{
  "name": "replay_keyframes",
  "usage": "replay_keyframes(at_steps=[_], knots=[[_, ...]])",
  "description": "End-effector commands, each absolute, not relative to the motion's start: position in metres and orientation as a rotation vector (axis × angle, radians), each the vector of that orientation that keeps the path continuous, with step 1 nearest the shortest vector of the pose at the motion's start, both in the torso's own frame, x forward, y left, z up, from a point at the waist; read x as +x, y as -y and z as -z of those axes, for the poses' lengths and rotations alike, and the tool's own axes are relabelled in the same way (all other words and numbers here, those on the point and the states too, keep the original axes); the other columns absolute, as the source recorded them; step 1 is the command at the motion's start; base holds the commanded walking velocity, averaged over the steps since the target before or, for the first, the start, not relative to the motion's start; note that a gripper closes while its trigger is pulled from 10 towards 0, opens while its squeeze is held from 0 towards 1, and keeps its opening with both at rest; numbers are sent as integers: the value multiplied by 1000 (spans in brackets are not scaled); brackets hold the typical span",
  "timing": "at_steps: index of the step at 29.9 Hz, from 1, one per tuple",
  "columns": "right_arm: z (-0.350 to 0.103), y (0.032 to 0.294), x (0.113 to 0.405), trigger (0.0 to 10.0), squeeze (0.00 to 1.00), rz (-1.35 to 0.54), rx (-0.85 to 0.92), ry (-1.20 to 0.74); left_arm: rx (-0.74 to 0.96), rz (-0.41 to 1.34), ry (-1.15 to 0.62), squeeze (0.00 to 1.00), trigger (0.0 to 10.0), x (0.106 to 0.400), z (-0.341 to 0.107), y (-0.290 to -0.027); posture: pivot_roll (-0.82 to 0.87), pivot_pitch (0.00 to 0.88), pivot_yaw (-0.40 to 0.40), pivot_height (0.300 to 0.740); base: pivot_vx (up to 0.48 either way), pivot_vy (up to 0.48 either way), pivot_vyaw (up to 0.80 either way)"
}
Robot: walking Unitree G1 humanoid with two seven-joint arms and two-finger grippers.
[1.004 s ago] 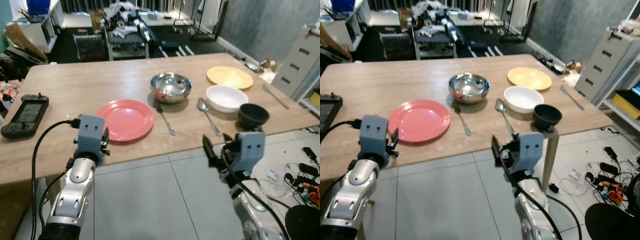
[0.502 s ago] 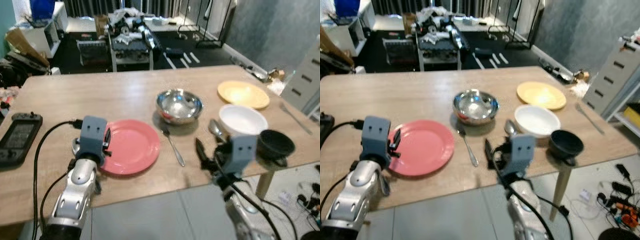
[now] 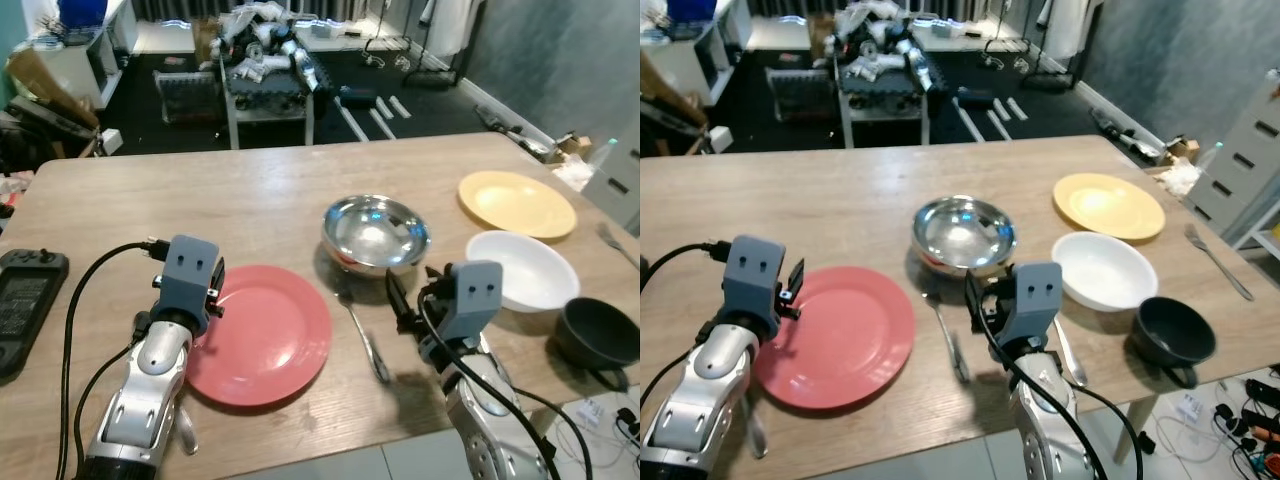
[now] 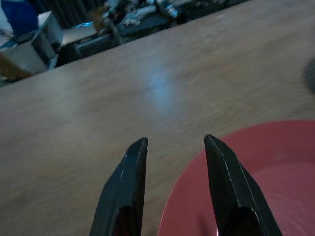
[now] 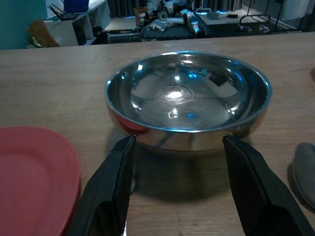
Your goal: Setting the table
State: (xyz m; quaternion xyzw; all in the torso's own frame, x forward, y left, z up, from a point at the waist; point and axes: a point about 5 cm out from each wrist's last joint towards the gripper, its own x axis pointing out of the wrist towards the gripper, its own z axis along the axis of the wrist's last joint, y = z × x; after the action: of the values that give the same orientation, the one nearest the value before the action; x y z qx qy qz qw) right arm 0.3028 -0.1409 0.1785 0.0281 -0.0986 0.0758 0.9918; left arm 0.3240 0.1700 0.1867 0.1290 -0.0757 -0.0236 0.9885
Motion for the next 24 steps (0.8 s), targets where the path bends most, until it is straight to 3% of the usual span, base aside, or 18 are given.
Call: replay_keyframes(at_steps=[1,15,24], knots=[[-172,149,304,10000,0,-114,58,159,236,119,166,0,10000,318,-189,-168,65,98,46,740,0,0,0],[-165,153,327,10000,0,-11,315,15,260,255,233,0,10000,319,-213,-163,91,130,24,740,0,0,0],[-195,149,368,10000,0,-59,465,19,427,400,311,0,10000,303,-236,-163,132,192,-14,740,0,0,0]])
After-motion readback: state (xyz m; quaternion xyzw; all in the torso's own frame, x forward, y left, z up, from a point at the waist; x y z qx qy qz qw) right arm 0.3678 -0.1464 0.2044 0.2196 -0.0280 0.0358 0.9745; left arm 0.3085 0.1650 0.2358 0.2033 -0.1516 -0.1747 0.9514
